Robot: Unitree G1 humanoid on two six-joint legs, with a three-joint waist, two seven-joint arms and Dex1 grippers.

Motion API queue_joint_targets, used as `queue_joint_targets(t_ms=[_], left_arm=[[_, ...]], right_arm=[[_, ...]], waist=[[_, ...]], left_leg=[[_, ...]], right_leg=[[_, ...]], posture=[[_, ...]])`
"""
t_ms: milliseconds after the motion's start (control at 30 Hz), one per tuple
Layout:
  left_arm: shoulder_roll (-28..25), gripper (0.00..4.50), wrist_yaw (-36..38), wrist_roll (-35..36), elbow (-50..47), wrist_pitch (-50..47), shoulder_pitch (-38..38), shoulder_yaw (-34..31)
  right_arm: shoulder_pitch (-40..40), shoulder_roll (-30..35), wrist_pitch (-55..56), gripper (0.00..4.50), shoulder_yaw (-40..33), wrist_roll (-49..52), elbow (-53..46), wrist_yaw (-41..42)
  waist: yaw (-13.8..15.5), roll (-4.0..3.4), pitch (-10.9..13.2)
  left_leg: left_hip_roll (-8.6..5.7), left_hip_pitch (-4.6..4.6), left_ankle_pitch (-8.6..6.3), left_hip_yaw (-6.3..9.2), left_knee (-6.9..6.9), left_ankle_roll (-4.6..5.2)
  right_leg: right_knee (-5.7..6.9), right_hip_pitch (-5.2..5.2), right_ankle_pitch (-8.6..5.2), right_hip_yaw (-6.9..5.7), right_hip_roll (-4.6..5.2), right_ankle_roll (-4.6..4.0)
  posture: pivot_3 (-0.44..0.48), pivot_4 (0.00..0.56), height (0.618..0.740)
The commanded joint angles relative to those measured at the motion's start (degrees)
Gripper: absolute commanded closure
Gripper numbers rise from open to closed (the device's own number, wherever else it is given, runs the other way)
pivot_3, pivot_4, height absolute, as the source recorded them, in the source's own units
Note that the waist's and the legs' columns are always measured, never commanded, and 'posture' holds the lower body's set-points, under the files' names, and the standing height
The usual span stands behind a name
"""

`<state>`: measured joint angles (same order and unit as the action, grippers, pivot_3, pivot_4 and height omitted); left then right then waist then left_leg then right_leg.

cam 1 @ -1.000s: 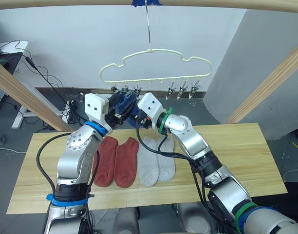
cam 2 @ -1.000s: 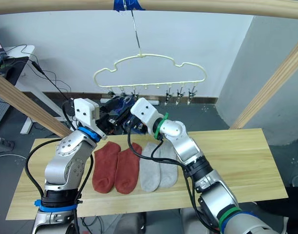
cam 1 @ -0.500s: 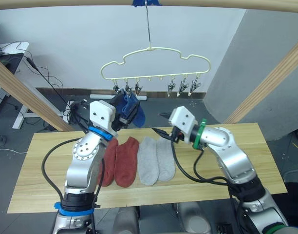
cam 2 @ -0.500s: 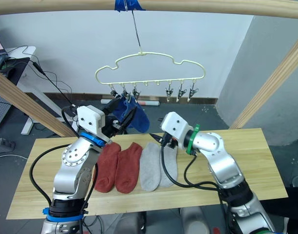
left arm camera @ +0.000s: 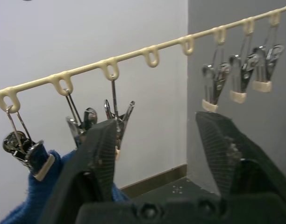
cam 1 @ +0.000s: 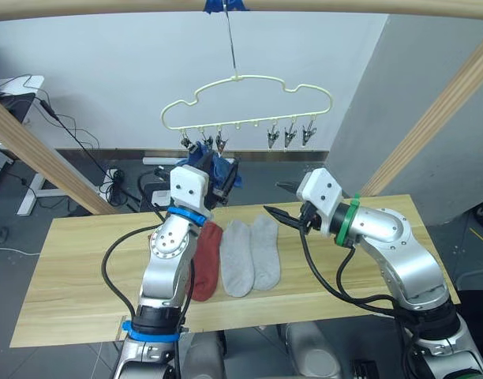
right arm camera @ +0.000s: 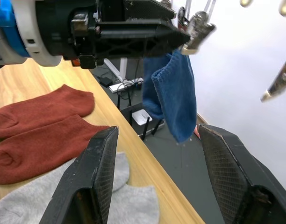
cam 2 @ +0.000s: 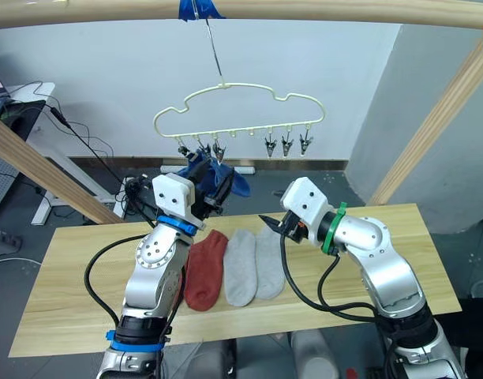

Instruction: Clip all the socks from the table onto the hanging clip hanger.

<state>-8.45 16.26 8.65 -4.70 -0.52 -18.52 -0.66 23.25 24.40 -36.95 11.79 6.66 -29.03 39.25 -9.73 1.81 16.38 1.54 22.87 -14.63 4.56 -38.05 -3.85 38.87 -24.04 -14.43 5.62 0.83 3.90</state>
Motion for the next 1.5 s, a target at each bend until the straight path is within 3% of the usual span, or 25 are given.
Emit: queue_joint_targets(t_ms=[33, 400, 933, 1500], left_arm=[[0.63, 2.01, -1.49, -0.66, 0.28, 1.83, -1.15, -0.54], [1.47, 2.01, -4.57, -2.36, 6.64, 3.95, -5.84, -0.98], [3.34, 2.01, -8.49, -5.65, 14.59, 8.52, -11.91, -0.89], [3.08, 2.01, -12.16, -8.4, 14.06, 6.88, -11.68, -0.82]], right_arm=[[0.27, 0.46, -0.11, 1.67, -1.35, 1.39, -3.38, -0.82], [0.84, 0.66, -0.47, 1.67, -1.29, 2.88, -3.84, -2.03], [2.62, -3.07, 9.21, 1.67, -2.08, 7.06, 0.16, -1.71], [3.11, -2.95, 10.93, 1.67, -2.76, 7.62, 2.03, -1.91]], waist=[[-0.13, 0.0, 0.0], [-0.52, 0.0, 0.0], [-1.51, 0.01, 0.0], [-1.49, 0.0, 0.0]], left_leg=[[0.0, 0.01, 0.0, 0.0, 0.02, 0.0], [0.0, 0.02, 0.0, 0.01, 0.06, 0.0], [0.0, 0.04, 0.0, 0.0, 0.07, 0.0], [0.0, 0.04, 0.0, 0.01, 0.08, 0.0]], right_leg=[[-0.01, -0.01, 0.0, 0.0, 0.0, 0.0], [-0.02, -0.02, 0.0, -0.02, 0.01, 0.0], [-0.05, -0.02, 0.0, -0.01, 0.0, 0.01], [-0.06, -0.02, 0.0, -0.02, 0.01, 0.01]], posture=[[-0.262, 0.239, 0.74], [-0.267, 0.24, 0.74], [-0.278, 0.236, 0.74], [-0.268, 0.236, 0.74]])
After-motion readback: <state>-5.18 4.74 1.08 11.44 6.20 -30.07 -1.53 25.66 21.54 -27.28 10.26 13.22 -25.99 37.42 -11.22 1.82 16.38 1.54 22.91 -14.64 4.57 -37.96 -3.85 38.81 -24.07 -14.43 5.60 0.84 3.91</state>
